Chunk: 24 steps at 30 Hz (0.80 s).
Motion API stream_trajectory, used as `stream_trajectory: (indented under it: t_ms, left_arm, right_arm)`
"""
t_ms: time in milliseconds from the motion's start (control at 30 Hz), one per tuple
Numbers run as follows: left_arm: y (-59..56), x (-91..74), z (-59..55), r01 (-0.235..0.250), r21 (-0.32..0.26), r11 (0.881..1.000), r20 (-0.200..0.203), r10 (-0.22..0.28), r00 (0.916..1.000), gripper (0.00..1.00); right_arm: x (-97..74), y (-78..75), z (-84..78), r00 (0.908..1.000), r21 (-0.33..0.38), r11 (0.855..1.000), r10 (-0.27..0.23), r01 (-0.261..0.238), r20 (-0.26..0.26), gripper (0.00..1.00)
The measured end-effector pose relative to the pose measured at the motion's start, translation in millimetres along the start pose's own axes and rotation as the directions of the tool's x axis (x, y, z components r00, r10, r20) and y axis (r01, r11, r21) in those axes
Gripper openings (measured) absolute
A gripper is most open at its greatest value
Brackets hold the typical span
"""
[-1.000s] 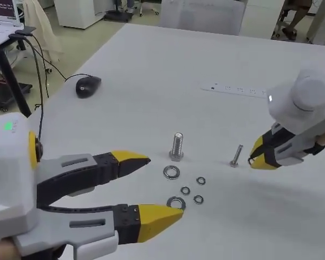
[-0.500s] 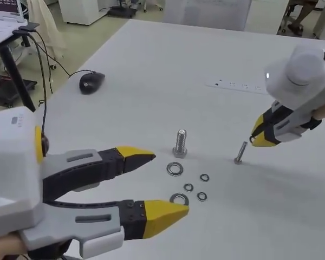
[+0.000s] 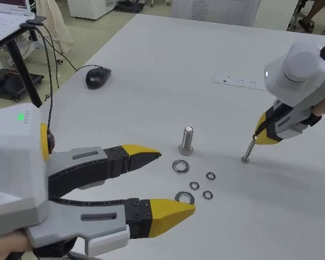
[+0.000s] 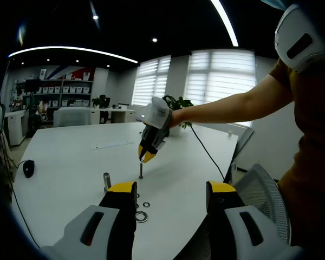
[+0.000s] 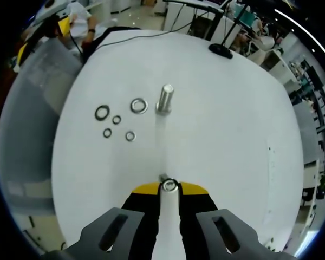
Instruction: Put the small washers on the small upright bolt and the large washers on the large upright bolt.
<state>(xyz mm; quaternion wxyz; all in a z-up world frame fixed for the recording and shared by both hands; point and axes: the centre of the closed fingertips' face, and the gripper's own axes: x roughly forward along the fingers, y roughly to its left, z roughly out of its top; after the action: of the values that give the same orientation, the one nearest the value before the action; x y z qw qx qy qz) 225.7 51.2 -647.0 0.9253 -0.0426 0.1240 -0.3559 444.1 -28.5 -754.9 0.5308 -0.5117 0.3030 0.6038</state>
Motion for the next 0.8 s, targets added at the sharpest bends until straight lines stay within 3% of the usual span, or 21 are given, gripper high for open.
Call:
stream_trajectory:
  t_ms: [800]
  left_arm:
    - [2.5, 0.6, 0.2, -0.003, -0.012, 1.0, 0.008, 0.003, 1.0, 0.5]
  right_arm:
    - [15.7, -0.3, -4.4, 0.9987, -0.034, 0.999, 0.027, -0.028, -0.043, 0.12]
